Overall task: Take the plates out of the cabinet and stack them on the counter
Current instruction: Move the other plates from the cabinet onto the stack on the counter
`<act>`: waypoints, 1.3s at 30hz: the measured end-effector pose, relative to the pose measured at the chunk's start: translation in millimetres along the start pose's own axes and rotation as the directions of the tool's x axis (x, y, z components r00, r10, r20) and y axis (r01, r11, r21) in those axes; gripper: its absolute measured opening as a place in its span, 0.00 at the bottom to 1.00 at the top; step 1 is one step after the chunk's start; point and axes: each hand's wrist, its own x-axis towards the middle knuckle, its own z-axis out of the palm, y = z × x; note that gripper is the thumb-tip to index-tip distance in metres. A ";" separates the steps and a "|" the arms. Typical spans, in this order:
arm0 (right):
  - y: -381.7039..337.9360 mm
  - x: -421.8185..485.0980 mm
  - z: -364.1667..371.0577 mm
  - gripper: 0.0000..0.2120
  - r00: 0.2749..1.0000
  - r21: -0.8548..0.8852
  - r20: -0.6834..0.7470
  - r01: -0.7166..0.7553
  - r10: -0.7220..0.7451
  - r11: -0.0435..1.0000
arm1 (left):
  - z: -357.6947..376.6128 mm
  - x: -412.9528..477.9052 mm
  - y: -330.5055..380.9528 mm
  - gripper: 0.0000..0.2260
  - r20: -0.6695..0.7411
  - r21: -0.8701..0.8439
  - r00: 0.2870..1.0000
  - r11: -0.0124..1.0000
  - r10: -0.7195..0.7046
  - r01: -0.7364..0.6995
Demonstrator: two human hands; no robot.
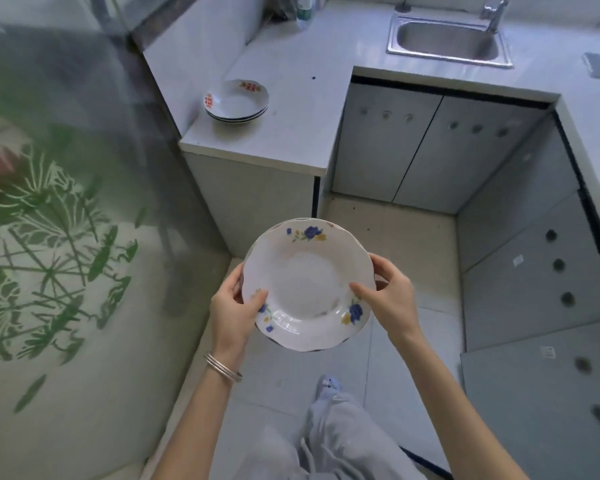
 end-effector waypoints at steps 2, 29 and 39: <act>-3.8 21.9 -4.4 0.23 0.999 0.032 0.027 0.019 -0.020 0.999 | 14.5 8.6 8.0 0.23 -0.034 -0.026 0.999 0.999 0.022 -0.022; -57.1 232.9 72.3 0.26 0.971 -0.224 0.176 0.202 -0.165 0.953 | 44.5 224.5 47.9 0.29 -0.136 -0.280 0.982 0.956 -0.131 0.089; -94.0 317.1 145.8 0.24 0.978 -0.258 0.148 0.183 -0.148 0.949 | 10.0 336.8 84.0 0.26 -0.067 -0.257 0.994 0.964 -0.090 0.070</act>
